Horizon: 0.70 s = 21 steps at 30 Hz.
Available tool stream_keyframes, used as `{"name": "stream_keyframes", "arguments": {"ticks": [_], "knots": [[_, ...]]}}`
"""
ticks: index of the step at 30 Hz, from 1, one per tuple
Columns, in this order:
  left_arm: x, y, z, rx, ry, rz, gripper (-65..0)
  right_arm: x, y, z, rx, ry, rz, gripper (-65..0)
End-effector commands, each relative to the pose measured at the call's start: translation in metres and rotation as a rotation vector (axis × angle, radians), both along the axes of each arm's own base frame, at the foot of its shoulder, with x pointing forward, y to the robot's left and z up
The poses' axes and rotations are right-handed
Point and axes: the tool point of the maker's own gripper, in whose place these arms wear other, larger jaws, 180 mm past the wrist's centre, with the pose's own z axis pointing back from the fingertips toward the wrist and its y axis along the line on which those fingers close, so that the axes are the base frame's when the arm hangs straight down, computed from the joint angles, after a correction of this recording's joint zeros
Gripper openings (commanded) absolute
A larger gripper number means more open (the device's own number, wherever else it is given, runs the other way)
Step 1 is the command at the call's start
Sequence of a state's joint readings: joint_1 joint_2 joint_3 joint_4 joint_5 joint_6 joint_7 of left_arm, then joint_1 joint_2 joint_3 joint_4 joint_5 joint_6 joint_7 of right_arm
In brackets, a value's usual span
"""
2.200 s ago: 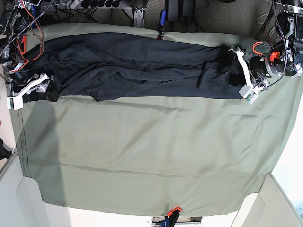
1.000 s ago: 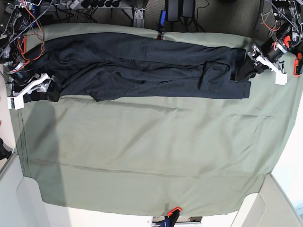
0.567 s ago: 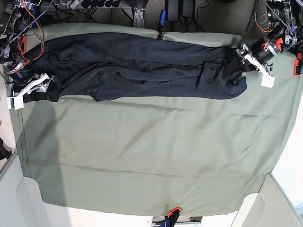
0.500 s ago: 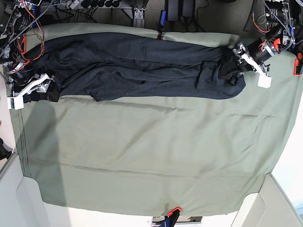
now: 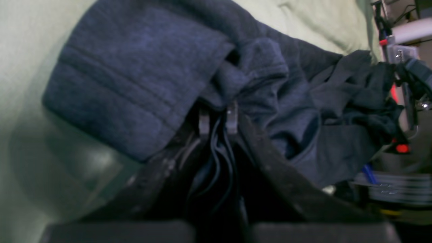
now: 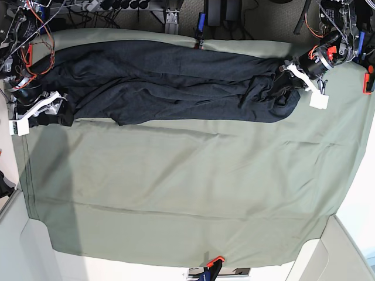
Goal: Fold the T-shirt properly
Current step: 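Grasp the strip's end with the left gripper and lift it, then fold the strip's end over toward the right gripper with the left gripper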
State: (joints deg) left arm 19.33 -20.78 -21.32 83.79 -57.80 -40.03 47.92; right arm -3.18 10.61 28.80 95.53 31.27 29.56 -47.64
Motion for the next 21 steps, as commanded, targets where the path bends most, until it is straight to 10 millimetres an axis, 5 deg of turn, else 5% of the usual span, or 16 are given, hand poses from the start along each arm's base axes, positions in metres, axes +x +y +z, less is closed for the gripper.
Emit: {"name": "stream_keyframes", "arguments": {"ticks": [1, 7, 21], "knots": [[0.011, 0.015, 0.017, 0.062, -0.059, 0.005, -65.0, 0.009, -0.002, 0.015, -0.002, -0.059, 0.0, -20.1], [0.036, 0.053, 0.072, 0.3, -0.24, 0.017, -65.0, 0.009, -0.003, 0.016, 0.0, -0.063, -0.001, -20.1], [0.103, 0.103, 0.138, 0.634, -0.428, -0.006, -65.0, 0.009, -0.002, 0.016, 0.003, -0.064, -0.001, -20.1]]}}
